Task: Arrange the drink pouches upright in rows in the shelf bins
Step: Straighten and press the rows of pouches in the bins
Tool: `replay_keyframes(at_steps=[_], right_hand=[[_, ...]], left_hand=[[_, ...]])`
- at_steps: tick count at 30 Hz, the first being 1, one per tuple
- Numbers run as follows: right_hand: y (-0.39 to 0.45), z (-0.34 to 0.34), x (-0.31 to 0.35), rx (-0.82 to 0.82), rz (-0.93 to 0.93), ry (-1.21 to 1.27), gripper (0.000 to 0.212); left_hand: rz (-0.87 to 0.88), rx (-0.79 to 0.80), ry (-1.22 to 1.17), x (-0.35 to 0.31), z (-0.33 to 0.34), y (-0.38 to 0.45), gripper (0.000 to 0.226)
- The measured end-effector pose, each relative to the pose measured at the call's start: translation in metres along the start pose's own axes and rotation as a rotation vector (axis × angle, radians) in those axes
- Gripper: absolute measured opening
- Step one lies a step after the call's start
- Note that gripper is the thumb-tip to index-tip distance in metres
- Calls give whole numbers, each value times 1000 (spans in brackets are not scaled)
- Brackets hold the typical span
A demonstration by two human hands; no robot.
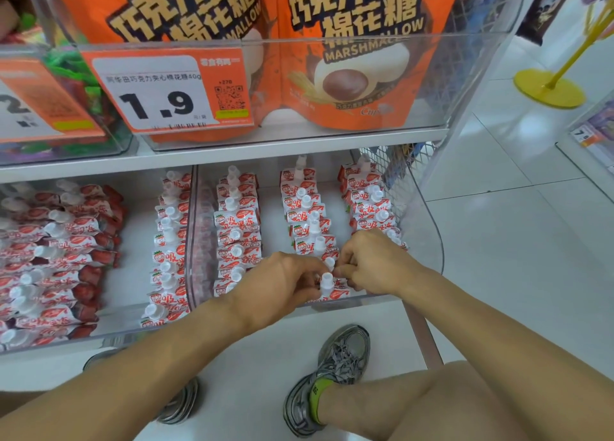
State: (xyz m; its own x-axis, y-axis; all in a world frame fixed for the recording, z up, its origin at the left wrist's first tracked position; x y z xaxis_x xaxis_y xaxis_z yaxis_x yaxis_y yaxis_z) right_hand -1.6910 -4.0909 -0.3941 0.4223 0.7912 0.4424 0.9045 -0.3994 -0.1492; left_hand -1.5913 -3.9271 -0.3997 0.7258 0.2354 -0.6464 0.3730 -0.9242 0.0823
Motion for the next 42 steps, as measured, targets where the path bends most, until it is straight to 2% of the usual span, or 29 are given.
replay_keyframes(at_steps=[4, 6, 7, 8, 10, 11, 12, 14, 16, 19, 23, 26, 30, 34, 40, 42], right_hand=[[-1, -7, 4, 60, 44, -39, 18], [-4, -18, 5, 101, 132, -56, 21], [-7, -24, 9, 50, 154, -60, 19], [-9, -29, 16, -75, 143, -32, 17], [-14, -30, 45, -344, 44, 187, 17], [-12, -27, 65, -393, -3, 331, 21], [-4, -18, 83, -365, -22, 451, 27], [20, 4, 113, -209, 32, 610, 43], [55, 25, 127, -138, 172, 711, 58], [93, 48, 138, -69, 363, 862, 74], [99, 58, 145, -17, 340, 936, 58], [104, 46, 138, 7, 300, 908, 46], [111, 48, 150, -4, 303, 925, 50], [110, 51, 145, -28, 382, 1028, 49], [87, 61, 149, -37, 377, 984, 58], [87, 57, 144, 6, 358, 998, 62]], left_hand=[[-16, -14, -37, 1, -13, -10, 22], [29, -142, 46, 2, -29, -19, 21], [45, -255, 102, 4, -38, -25, 19], [36, -392, 157, 8, -47, -32, 18], [-80, -635, 252, 19, -59, -46, 29], [-168, -698, 294, 25, -63, -52, 41], [-236, -714, 321, 30, -65, -57, 54], [-364, -682, 227, 34, -66, -63, 66], [-493, -647, 83, 34, -65, -66, 54], [-452, -615, 101, 33, -68, -67, 39], [-417, -568, 43, 42, -71, -68, 39], [-422, -568, 28, 49, -69, -68, 48], [-422, -571, 35, 46, -68, -66, 53], [-415, -581, 18, 44, -68, -66, 54], [-441, -632, 59, 44, -62, -65, 51], [-447, -627, 57, 41, -63, -65, 49]])
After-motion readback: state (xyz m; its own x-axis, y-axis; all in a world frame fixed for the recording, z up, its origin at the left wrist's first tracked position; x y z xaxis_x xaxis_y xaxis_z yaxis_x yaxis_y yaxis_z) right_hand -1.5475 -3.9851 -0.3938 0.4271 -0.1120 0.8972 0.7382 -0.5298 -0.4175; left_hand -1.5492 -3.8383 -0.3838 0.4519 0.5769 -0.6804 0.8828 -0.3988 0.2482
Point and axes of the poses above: each hand's wrist, its own y-axis towards the middle knuckle, its own z-axis out of the palm, x = y × z, the point moved 1 cm from there along y, towards the middle knuckle, and after that the axes turned 9 degrees about -x, right-handed, at the moved point
